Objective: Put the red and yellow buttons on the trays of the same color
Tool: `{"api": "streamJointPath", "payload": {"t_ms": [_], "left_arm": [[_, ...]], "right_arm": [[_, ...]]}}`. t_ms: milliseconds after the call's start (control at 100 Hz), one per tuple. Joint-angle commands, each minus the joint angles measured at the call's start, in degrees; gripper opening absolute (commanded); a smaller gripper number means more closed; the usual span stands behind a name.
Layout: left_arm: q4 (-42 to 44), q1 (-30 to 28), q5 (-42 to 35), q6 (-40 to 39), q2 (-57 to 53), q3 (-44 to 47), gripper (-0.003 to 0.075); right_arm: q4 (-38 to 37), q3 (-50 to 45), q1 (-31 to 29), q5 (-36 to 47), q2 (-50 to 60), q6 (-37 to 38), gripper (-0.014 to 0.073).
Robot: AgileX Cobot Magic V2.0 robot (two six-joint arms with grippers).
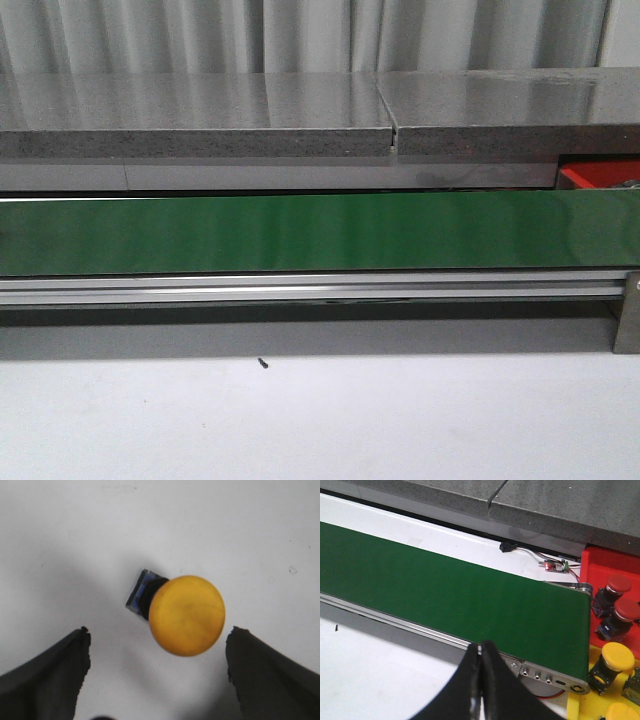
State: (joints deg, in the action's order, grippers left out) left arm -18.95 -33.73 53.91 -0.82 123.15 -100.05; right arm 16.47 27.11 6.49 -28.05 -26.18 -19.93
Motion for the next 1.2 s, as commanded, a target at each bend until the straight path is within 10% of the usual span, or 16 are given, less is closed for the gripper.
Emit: {"api": "streamJointPath", "payload": {"t_ms": [0, 420, 1190], "left_arm": [[-1.54, 0.62, -2.02, -0.7, -1.97, -3.18, 0.0544], [-1.68, 2.12, -5.33, 0.82, 0.11, -5.16, 0.0179], [-1.95, 3.77, -2.06, 8.88, -21.78, 7.67, 0.0167]], "right_arm": [[0.72, 1.41, 0.16, 4.08, 0.06, -0.61, -0.0115], [0.72, 1.41, 0.16, 3.98, 0.06, -0.61, -0.0115], [0.72, 1.41, 0.16, 4.03, 0.06, -0.61, -0.0115]]}}
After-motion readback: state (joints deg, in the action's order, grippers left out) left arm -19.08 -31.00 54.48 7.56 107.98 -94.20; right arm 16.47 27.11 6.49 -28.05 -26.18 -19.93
